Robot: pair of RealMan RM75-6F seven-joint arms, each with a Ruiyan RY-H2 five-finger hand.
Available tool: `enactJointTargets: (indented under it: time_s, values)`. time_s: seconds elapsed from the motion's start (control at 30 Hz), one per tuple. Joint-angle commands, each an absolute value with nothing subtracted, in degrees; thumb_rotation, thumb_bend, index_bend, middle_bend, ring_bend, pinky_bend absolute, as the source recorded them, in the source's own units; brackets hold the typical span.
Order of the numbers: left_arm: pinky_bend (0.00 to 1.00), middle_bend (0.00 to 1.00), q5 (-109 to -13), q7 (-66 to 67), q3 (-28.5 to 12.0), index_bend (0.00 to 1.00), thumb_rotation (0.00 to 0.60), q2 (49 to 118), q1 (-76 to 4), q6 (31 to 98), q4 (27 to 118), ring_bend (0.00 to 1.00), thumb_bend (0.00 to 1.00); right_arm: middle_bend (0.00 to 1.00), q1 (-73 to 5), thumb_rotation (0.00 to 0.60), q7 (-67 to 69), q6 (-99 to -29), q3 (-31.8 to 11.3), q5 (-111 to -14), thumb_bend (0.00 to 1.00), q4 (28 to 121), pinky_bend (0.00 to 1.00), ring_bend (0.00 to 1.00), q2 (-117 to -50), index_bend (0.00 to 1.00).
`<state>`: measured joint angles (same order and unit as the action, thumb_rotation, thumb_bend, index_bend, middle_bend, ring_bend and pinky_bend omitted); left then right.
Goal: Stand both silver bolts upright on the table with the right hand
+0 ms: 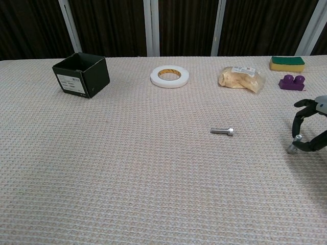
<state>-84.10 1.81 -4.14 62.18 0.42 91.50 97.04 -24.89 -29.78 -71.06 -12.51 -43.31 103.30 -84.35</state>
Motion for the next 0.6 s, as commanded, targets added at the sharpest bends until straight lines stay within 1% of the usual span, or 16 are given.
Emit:
enactJointTargets:
  time_s: [0.03,0.6]
  values:
    - [0.05,0.15,-84.08,1.80,-4.16,0.17,0.600,62.18,0.42,91.52,97.06,0.01,0.15,0.00,-24.94,0.600,-29.51,-71.08,-12.54,-43.21,0.37,103.36,0.02,0.06,-84.36,0.58]
    - [0.05,0.15,-84.09,1.93,-4.14,0.17,0.600,62.21,0.39,91.44,97.07,0.01,0.15,0.00,-25.59,0.600,-30.01,-71.09,-11.69,-42.17,0.37,103.64,0.02,0.04,-83.70,0.52]
